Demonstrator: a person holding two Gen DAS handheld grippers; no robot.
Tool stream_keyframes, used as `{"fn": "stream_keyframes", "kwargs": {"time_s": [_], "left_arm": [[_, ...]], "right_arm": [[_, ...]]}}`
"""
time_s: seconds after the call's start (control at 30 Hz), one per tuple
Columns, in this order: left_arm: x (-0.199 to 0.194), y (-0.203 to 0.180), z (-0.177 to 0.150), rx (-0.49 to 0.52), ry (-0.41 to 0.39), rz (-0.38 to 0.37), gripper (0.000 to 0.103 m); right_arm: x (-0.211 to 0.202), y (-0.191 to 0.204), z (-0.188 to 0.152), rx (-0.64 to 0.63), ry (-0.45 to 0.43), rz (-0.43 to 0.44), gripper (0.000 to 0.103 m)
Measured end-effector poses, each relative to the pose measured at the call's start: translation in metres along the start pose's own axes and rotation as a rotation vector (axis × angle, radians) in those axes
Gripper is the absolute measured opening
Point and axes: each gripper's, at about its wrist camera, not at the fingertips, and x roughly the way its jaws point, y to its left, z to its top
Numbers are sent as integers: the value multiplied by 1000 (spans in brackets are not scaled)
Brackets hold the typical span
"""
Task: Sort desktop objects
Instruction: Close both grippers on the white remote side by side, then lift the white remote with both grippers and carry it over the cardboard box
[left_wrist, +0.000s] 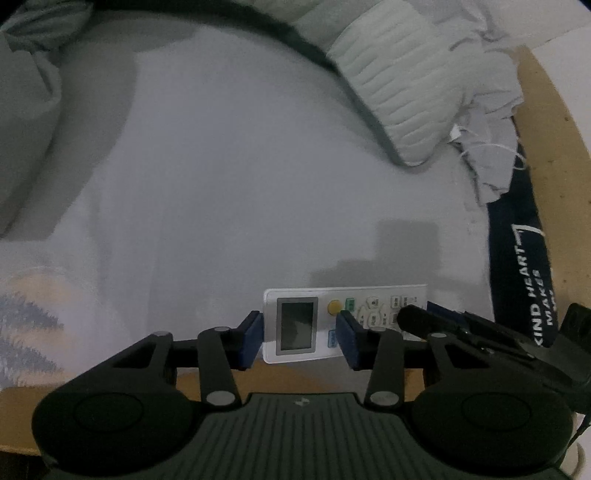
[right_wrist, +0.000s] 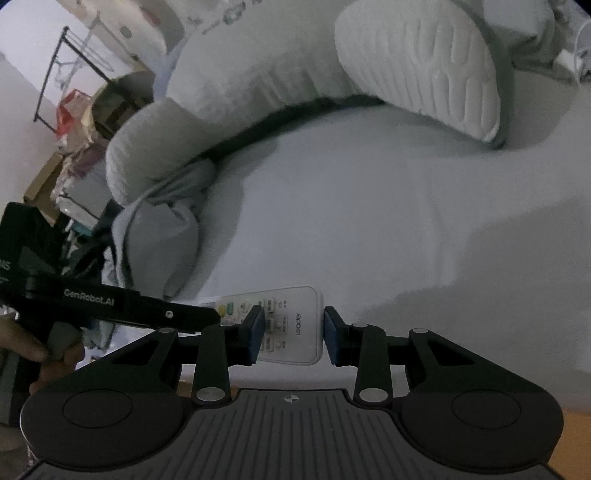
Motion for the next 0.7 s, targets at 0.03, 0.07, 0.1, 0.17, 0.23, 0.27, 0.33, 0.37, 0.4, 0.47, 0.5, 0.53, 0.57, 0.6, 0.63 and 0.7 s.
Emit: {"fn": "stream_keyframes", "kwargs": {"time_s": [0.03,0.07,0.1,0.17,0.23,0.27,0.33,0.37,0.4,0.47,0.5,0.53,0.57,0.6,0.63,0.7], "left_arm": [[-5,-3,-1,3,-8,-7,50],[-9,-5,-3,6,-17,-14,50],[-15,-8,-5,10,-26,-20,50],[-26,-13,-10,19,-45,-33,50],[-36,-18,-14,26,-64,-42,50],[-41,-20,-16,29,-73,-47,50],[-53,-24,-22,29,-89,-62,50],[-55,-27,-24,29,-96,-67,50],[-61,-28,-28,29,-103,-74,51],[-70,-31,-35,37,-115,-82,50],[-75,-32,-39,39,-122,-85,50],[-80,-33,-44,42,-128,-86,50],[-84,-33,-48,44,-135,-87,50],[-89,-33,-53,44,-142,-88,50],[-94,-33,-58,47,-150,-89,50],[-102,-32,-69,51,-165,-88,50]], "right_arm": [[-5,5,0,-3,-8,-1,38],[-11,11,0,-7,-18,-3,38],[-17,14,-1,-10,-27,-2,38],[-32,25,-2,-22,-46,0,38],[-43,35,-4,-33,-61,1,38],[-50,42,-6,-40,-69,0,38],[-62,52,-9,-52,-85,-1,38],[-68,58,-11,-59,-93,-1,38],[-74,63,-13,-65,-101,-1,38],[-85,74,-18,-73,-115,2,38],[-90,79,-20,-77,-121,3,38],[-95,84,-24,-81,-124,4,38],[-99,89,-27,-85,-128,6,38],[-103,93,-31,-89,-130,7,38],[-106,98,-35,-95,-132,8,38],[-113,108,-44,-109,-136,10,38]]}}
